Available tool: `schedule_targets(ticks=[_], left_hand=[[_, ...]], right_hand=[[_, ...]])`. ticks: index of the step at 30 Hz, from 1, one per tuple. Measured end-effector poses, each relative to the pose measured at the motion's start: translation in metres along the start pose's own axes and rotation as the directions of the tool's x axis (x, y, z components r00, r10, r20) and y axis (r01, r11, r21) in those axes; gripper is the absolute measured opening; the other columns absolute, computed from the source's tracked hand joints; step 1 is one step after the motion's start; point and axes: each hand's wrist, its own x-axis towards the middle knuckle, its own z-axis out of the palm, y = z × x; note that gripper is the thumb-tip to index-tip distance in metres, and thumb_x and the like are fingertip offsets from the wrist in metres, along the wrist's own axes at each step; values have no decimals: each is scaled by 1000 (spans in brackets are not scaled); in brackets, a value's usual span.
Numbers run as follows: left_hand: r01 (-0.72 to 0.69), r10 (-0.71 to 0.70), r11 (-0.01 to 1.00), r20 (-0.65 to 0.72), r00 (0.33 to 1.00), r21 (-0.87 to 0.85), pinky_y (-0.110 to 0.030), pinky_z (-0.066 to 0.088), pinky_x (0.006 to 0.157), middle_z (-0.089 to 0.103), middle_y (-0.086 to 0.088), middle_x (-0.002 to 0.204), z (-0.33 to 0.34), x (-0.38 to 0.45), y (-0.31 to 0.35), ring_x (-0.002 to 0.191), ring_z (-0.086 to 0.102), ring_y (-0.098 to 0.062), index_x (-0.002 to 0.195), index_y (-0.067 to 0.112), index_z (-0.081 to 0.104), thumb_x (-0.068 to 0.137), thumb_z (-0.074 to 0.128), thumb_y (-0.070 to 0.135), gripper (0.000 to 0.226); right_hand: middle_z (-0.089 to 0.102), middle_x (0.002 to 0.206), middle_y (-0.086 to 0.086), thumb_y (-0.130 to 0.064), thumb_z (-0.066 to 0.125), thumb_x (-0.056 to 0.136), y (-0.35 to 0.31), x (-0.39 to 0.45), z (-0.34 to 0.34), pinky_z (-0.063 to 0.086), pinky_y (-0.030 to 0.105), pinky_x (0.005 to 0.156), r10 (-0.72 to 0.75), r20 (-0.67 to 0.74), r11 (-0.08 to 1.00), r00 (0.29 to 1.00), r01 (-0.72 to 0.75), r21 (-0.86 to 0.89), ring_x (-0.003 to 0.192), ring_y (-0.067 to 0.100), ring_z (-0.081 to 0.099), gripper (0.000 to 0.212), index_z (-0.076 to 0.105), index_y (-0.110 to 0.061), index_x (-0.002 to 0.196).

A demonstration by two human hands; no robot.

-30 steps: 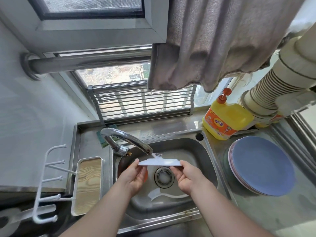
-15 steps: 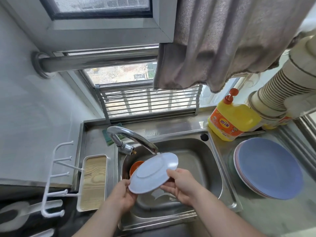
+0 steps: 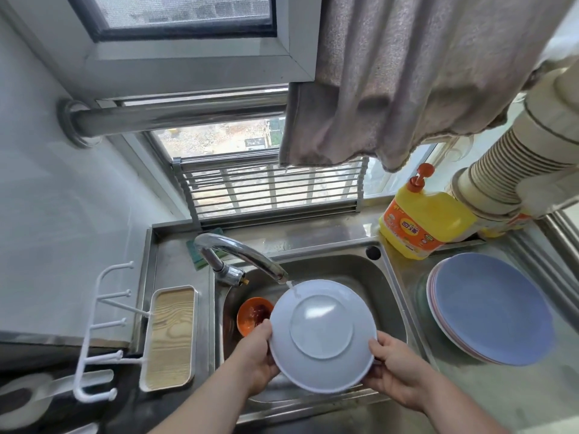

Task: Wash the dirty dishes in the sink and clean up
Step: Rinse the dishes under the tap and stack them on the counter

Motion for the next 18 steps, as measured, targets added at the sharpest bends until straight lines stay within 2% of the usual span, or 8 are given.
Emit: schedule_targets(ticks=[2, 4, 6, 9, 11, 14, 15, 18], left_hand=[[-4, 4, 1000, 16, 1000, -5, -42, 63, 75, 79, -14, 108, 11, 0, 2, 96, 78, -32, 131, 18, 63, 107, 57, 40, 33], [-17, 17, 1000, 42, 999, 5, -38, 63, 69, 80, -13, 106, 22, -1, 7, 87, 79, -29, 131, 15, 66, 105, 62, 35, 33], [-26, 26, 1000, 61, 998, -3, -35, 62, 61, 79, -16, 104, 32, -1, 13, 81, 79, -28, 130, 8, 66, 104, 65, 25, 32], [-21, 26, 997, 54, 998, -80, -34, 62, 57, 78, -22, 107, 42, 4, 24, 87, 79, -32, 132, -1, 62, 106, 60, 14, 30], [-20, 28, 988, 51, 998, -154, -34, 62, 53, 77, -24, 105, 46, 7, 31, 88, 78, -32, 129, -8, 62, 106, 58, 11, 30], [-27, 32, 963, 15, 999, -270, -31, 58, 44, 77, -24, 85, 45, 10, 42, 65, 77, -31, 125, -14, 59, 106, 56, 6, 28], [-40, 37, 954, -15, 999, -298, -32, 58, 43, 76, -26, 88, 42, 13, 44, 66, 77, -33, 127, -15, 58, 106, 56, 2, 27], [-77, 31, 934, -134, 991, -350, -42, 60, 46, 68, -29, 117, 28, 24, 46, 96, 70, -44, 139, -8, 52, 103, 52, -6, 36]], right_hand=[[72, 102, 20, -15, 40, 113, 0, 2, -6, 62, 45, 66, -10, -56, 999, 998, 13, 51, 82, 33, 68, 26, 61, -9, 126], [70, 101, 20, -16, 37, 113, -1, 5, -9, 60, 41, 61, -13, -110, 995, 994, 23, 95, 82, 32, 65, 27, 61, -10, 123], [71, 92, 17, -15, 38, 113, -3, 9, -9, 56, 35, 54, 7, -156, 989, 988, 16, 147, 79, 30, 63, 26, 63, -9, 116], [74, 74, 13, -16, 46, 110, -7, 12, -5, 57, 31, 51, 45, -197, 964, 979, 9, 266, 75, 28, 61, 24, 67, -5, 104], [75, 77, 12, -17, 53, 108, -12, 15, 0, 59, 35, 60, 48, -203, 947, 978, 20, 320, 79, 28, 62, 22, 68, -2, 103], [74, 98, 13, -16, 58, 106, -18, 21, 10, 56, 43, 80, 16, -201, 953, 979, 46, 299, 90, 33, 68, 19, 69, -2, 113], [74, 103, 13, -13, 59, 104, -21, 22, 15, 55, 43, 83, 1, -199, 955, 980, 58, 290, 93, 34, 69, 19, 68, -2, 117], [74, 111, 14, -6, 61, 100, -29, 25, 34, 55, 44, 87, -24, -163, 960, 986, 68, 270, 98, 35, 71, 24, 63, -3, 124]])
